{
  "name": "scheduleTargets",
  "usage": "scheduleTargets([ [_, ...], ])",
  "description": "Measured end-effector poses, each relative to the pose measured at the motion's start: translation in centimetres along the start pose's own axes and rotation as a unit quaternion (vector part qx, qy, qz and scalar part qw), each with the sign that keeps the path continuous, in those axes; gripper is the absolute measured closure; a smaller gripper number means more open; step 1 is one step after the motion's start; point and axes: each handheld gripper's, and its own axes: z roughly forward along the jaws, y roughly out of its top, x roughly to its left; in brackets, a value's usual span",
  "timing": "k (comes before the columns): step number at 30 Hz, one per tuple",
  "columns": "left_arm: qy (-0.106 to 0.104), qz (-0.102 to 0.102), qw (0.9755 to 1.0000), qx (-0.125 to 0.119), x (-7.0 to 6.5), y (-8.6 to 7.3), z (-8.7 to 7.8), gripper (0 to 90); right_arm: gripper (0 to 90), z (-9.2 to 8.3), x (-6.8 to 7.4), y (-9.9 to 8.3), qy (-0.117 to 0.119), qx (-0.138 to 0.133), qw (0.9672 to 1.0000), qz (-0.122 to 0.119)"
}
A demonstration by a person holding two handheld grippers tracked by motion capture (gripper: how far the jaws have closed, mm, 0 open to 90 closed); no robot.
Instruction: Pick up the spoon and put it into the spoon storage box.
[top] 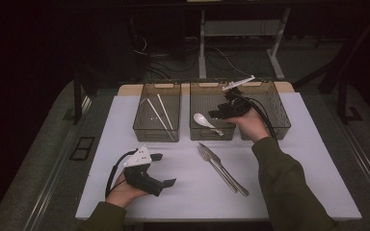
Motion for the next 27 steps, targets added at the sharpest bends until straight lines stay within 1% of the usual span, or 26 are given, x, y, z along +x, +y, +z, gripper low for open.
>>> scheduleTargets([
  [6, 0.000, -0.003, 1.0000, 0.000, 0.0, 0.0, 0.0, 0.0, 39.0, -2.2, 0.7, -0.7, 0.018, -0.032, 0.9990, -0.024],
  [8, 0.000, -0.004, 1.0000, -0.001, 0.0, 0.0, 0.0, 0.0, 38.5, -2.9, 1.0, -1.1, 0.024, -0.036, 0.9986, -0.030],
  [9, 0.000, -0.004, 1.0000, -0.001, 0.0, 0.0, 0.0, 0.0, 38.6, -3.2, 1.2, -1.2, 0.024, -0.039, 0.9984, -0.034],
  [12, 0.000, -0.004, 1.0000, 0.000, 0.0, 0.0, 0.0, 0.0, 38.6, -4.0, 1.7, -1.8, 0.032, -0.038, 0.9977, -0.045],
  [15, 0.001, -0.005, 1.0000, 0.001, 0.0, -0.1, 0.0, 0.0, 38.5, -4.7, 2.2, -2.6, 0.037, -0.042, 0.9971, -0.052],
  [20, 0.001, -0.005, 1.0000, 0.002, 0.0, -0.1, 0.0, 0.0, 37.7, -5.7, 2.3, -4.1, 0.051, -0.054, 0.9957, -0.055],
  [23, 0.001, -0.006, 1.0000, 0.001, 0.0, -0.1, 0.0, 0.0, 37.4, -6.2, 2.3, -5.1, 0.057, -0.058, 0.9954, -0.051],
  [27, 0.002, -0.005, 1.0000, 0.002, 0.0, -0.1, 0.0, 0.0, 37.3, -6.6, 2.3, -6.3, 0.057, -0.058, 0.9954, -0.051],
])
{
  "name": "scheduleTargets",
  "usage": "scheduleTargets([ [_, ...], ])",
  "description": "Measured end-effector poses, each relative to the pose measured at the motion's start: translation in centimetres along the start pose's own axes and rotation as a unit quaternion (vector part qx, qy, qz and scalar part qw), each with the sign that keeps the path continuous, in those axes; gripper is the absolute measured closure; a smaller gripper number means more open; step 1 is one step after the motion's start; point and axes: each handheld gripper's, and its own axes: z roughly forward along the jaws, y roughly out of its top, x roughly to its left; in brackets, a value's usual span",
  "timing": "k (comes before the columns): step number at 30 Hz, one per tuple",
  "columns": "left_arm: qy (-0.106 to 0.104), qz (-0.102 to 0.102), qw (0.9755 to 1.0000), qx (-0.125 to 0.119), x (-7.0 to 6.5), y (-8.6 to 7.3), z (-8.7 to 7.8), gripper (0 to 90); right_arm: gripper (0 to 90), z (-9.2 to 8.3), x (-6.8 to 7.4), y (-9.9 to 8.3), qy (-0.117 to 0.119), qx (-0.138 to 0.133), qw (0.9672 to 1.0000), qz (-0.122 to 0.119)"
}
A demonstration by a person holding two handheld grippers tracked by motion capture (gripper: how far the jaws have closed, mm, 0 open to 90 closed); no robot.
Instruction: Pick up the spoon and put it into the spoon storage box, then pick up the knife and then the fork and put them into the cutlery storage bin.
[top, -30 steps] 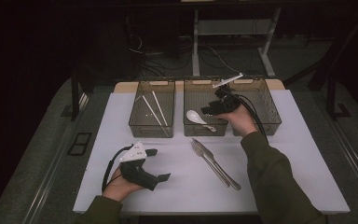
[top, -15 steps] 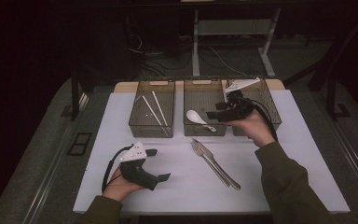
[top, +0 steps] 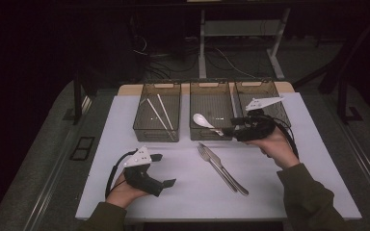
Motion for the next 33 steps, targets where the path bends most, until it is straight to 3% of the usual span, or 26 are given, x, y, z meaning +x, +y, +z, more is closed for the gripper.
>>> scheduleTargets([
  [12, 0.001, -0.001, 1.0000, -0.001, -0.1, 0.0, -0.1, 0.0, 37.3, -1.0, 0.7, -3.2, 0.000, 0.013, 0.9999, 0.002],
  [33, 0.004, 0.002, 1.0000, 0.002, 0.0, 0.0, -0.2, 0.0, 37.7, -1.0, 2.3, -5.9, 0.006, 0.062, 0.9981, -0.002],
])
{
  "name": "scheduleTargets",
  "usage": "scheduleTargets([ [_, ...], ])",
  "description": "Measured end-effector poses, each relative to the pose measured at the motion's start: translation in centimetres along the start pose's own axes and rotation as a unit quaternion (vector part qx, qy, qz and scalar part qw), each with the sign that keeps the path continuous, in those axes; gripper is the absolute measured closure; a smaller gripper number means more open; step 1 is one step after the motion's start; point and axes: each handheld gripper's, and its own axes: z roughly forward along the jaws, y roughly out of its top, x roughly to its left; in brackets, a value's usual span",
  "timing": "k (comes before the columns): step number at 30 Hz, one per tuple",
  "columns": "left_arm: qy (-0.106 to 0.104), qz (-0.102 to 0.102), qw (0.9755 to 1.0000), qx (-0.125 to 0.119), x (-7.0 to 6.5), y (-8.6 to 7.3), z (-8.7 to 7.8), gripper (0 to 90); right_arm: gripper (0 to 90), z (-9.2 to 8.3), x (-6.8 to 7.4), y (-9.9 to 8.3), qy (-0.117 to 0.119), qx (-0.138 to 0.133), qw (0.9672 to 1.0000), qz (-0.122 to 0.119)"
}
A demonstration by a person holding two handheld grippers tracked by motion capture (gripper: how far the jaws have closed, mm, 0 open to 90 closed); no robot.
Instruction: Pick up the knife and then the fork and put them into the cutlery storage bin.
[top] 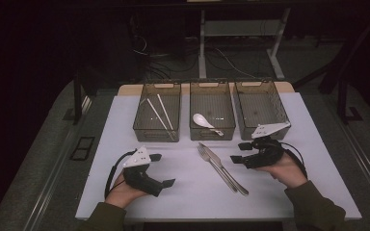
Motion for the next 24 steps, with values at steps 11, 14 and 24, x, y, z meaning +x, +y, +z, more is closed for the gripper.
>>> scheduleTargets([
  [11, 0.000, -0.001, 1.0000, -0.002, 0.1, 0.0, 0.1, 0.0, 42.4, 1.4, 0.4, -0.4, 0.005, 0.058, 0.9981, 0.017],
  [14, -0.001, -0.001, 1.0000, -0.002, 0.1, 0.0, 0.1, 0.0, 44.8, 1.7, 0.5, -0.4, 0.005, 0.071, 0.9973, 0.020],
  [24, 0.000, -0.003, 1.0000, -0.002, 0.1, 0.0, 0.1, 0.0, 56.9, 2.8, 1.4, -0.1, -0.014, 0.108, 0.9938, 0.018],
])
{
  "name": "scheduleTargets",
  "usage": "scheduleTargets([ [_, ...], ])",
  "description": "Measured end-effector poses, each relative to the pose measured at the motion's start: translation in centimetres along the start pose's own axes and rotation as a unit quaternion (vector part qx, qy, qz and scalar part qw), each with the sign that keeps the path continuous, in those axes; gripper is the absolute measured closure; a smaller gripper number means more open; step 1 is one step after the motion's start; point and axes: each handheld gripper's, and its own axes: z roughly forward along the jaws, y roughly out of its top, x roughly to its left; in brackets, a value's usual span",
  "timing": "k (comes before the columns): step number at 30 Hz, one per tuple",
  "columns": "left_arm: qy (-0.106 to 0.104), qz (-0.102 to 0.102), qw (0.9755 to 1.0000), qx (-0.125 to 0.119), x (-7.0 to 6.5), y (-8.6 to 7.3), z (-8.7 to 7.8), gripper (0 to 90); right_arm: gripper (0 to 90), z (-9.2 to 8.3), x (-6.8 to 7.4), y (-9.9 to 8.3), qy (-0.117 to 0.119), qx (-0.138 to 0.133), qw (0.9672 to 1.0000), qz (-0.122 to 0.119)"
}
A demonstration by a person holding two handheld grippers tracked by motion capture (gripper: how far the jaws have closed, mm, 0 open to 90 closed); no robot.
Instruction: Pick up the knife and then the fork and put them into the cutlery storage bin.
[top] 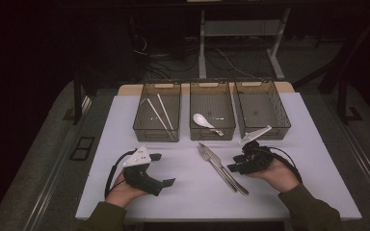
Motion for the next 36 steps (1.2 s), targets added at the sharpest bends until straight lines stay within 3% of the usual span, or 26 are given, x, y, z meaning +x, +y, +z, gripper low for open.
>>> scheduleTargets([
  [15, -0.001, 0.000, 1.0000, 0.000, 0.0, 0.0, 0.0, 0.0, 71.5, 2.6, 1.1, 1.3, -0.013, 0.075, 0.9971, -0.003],
  [30, 0.000, -0.001, 1.0000, -0.002, 0.0, 0.0, 0.0, 0.0, 75.8, 3.6, 1.4, 1.8, -0.023, 0.102, 0.9945, -0.002],
  [36, 0.000, 0.000, 1.0000, -0.001, 0.0, 0.0, 0.0, 0.0, 75.6, 3.7, 1.3, 2.1, -0.023, 0.124, 0.9920, 0.006],
])
